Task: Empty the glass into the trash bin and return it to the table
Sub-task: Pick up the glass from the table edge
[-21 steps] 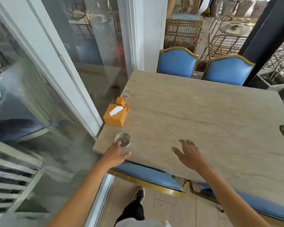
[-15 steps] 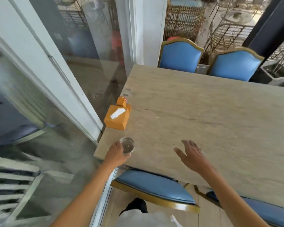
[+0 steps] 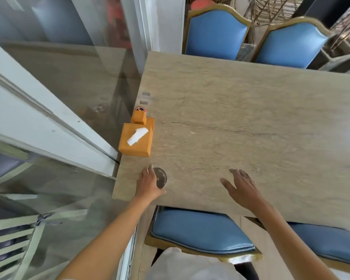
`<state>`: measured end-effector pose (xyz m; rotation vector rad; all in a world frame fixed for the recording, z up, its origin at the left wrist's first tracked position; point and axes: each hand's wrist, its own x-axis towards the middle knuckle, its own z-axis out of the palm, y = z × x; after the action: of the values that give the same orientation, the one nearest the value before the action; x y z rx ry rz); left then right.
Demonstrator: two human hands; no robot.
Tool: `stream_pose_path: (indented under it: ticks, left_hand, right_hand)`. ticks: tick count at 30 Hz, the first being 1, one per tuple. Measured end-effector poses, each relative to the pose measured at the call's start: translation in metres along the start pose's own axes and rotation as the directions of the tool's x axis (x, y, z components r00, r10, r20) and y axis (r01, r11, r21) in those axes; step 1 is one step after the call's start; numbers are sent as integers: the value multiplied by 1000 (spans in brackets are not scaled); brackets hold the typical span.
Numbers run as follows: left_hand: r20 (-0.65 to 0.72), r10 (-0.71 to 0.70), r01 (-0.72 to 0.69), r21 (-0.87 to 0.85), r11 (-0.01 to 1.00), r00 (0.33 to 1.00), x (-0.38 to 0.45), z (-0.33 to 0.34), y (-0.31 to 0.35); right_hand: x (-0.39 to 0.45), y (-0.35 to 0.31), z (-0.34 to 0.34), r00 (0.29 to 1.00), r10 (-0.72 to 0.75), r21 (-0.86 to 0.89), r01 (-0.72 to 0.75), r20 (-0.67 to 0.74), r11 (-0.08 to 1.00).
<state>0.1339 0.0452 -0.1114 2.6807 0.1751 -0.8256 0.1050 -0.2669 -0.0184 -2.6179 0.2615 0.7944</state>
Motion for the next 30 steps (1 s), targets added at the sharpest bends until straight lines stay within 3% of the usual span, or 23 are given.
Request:
stream_pose_path:
  ticks: [6, 17, 25, 30]
  left_hand:
    - [-79, 50, -43, 81, 996, 996, 8, 7, 0]
    - [-120, 117, -116, 18, 993, 986, 0, 5, -5]
    - [-223, 273, -310, -153, 938, 936, -36, -1, 42]
    - [-299, 404, -472, -204, 858, 864, -70, -2, 83]
  right_hand:
    - [-8, 7, 6, 998, 60, 51, -61, 15, 997]
    - [-34, 12, 13, 996, 80, 104, -77, -27, 992]
    - [-58, 27, 12, 994, 57, 139, -45, -88, 989]
    - [-83, 55, 2, 989, 39, 163, -15, -146, 987]
